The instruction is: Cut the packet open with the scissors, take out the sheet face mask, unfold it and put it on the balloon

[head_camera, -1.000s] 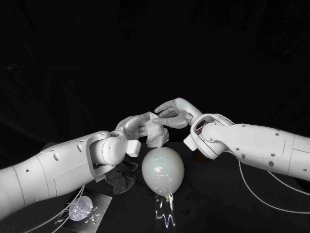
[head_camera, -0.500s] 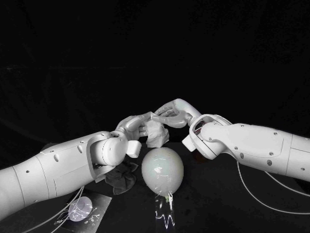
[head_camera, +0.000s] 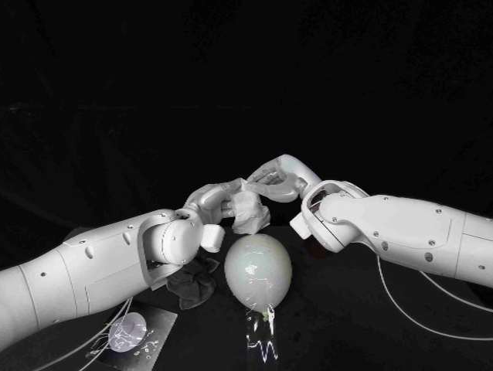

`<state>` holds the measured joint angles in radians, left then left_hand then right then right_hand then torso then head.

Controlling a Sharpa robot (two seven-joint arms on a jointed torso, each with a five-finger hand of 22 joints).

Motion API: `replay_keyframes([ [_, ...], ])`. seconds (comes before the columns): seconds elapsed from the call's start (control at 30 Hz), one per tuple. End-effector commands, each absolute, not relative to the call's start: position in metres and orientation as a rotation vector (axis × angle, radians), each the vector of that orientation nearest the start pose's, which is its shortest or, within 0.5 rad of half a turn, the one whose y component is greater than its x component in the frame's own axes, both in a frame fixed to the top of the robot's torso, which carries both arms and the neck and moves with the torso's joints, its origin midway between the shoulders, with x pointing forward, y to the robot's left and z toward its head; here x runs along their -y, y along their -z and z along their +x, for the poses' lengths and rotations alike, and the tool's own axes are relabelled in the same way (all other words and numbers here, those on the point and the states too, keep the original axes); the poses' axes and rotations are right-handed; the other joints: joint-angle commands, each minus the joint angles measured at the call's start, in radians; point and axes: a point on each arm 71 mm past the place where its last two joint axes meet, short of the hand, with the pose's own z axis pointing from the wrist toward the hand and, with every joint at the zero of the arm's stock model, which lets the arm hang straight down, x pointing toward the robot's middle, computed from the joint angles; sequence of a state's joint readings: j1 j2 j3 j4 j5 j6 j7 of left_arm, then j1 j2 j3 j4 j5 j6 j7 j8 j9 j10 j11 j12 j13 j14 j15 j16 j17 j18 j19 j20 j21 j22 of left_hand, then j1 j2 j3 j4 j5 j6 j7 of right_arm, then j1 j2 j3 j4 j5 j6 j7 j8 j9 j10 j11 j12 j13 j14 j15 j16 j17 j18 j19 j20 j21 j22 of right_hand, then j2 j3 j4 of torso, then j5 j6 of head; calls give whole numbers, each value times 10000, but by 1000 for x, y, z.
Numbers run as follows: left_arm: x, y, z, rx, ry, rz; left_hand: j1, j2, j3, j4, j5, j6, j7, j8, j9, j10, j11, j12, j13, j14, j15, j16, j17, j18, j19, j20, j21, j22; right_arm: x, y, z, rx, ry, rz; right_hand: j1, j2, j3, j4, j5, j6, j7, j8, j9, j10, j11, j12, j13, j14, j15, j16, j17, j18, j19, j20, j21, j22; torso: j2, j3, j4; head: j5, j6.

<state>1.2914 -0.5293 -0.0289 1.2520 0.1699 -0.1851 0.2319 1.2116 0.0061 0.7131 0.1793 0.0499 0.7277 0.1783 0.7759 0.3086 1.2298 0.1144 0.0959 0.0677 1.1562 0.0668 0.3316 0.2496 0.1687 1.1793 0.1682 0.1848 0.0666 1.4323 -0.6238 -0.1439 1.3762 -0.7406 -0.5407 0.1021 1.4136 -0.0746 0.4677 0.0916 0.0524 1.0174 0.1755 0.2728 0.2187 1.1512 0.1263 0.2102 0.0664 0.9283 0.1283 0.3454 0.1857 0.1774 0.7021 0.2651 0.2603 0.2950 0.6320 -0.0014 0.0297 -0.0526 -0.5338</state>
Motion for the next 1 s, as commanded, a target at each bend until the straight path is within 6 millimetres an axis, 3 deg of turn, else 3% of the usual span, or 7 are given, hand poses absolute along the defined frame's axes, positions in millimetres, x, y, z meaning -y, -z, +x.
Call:
replay_keyframes([
  [0.03, -112, 147, 543, -15318, 17567, -12030, 20, -70, -69, -10, -3, 51, -7, -34, 9, 54, 19, -53, -15, 32, 14, -49, 17, 158, 0, 27, -42, -10, 138, 100, 534, -14234, -10589, 2910, 199, 13, 173, -138, -41, 160, -52, 144, 93, 201, -65, 40, 14, 148, -48, 61, 45, 93, 134, -50, 85, 42, 1, -4, 2, 0, -17],
  [0.13, -112, 147, 543, -15337, 17599, -11983, 25, -73, -82, -12, -3, 56, -9, -42, 2, 57, 18, -59, -15, 32, 14, -55, 18, 158, -1, 28, -47, -10, 137, 100, 533, -14243, -10513, 2790, 248, -100, 227, -304, -45, 286, -110, 290, 172, 403, -133, 60, 26, 285, -99, 100, 98, 86, 231, -100, 142, 68, 4, -3, 5, 2, -22],
  [0.17, -111, 147, 543, -15341, 17605, -11973, 25, -73, -82, -12, -3, 56, -9, -42, 2, 57, 18, -59, -15, 32, 14, -55, 18, 158, -1, 28, -47, -10, 136, 100, 533, -14237, -10496, 2747, 339, -139, 245, -476, -36, 479, -195, 472, 270, 670, -234, 149, 67, 502, -176, 193, 164, 94, 348, -153, 222, 109, 4, -3, 2, 0, -24],
  [0.37, -110, 146, 543, -15372, 17595, -11835, 35, -80, -117, -7, -3, 68, -4, -68, -17, 56, 21, -79, -17, 26, 17, -75, 21, 158, -8, 33, -63, -10, 135, 100, 531, -14084, -10451, 2678, 208, -139, 271, -694, -44, 592, -364, 867, 569, 1172, -428, 237, 125, 981, -366, 324, 351, 84, 638, -317, 470, 261, 2, -5, -4, 1, -32],
  [0.7, -108, 144, 541, -15322, 17882, -11457, 89, -447, -643, 38, -6, -286, 272, -509, -277, -498, 285, -352, -44, -458, 266, -531, -12, 131, -411, 242, -392, -21, 137, 100, 531, -13824, -10282, 3179, -56, -93, 515, -818, -42, 494, -511, 1309, 1028, 1620, -589, 309, 231, 1486, -566, 413, 594, 58, 917, -523, 886, 568, 3, -4, -2, -1, -38],
  [0.8, -107, 143, 540, -15366, 18069, -11339, 22, -553, -827, 135, -6, -394, 355, -618, -339, -704, 364, -351, -44, -600, 342, -648, -19, 128, -552, 317, -482, -20, 138, 100, 531, -13760, -10232, 3401, -101, -95, 571, -851, -42, 461, -523, 1386, 1124, 1661, -604, 307, 252, 1541, -587, 408, 640, 54, 925, -546, 956, 631, 3, -4, -1, 1, -44],
  [1.0, -105, 143, 539, -15484, 18394, -11164, -439, -805, -1490, 696, -16, -678, 586, -923, -522, -1221, 577, -342, -34, -949, 547, -931, -27, 130, -895, 531, -677, -9, 139, 100, 530, -13607, -10308, 3772, -165, -95, 644, -890, -43, 410, -534, 1477, 1246, 1695, -615, 294, 277, 1578, -600, 383, 694, 48, 910, -568, 1039, 714, 4, 2, -1, 2, -32],
])
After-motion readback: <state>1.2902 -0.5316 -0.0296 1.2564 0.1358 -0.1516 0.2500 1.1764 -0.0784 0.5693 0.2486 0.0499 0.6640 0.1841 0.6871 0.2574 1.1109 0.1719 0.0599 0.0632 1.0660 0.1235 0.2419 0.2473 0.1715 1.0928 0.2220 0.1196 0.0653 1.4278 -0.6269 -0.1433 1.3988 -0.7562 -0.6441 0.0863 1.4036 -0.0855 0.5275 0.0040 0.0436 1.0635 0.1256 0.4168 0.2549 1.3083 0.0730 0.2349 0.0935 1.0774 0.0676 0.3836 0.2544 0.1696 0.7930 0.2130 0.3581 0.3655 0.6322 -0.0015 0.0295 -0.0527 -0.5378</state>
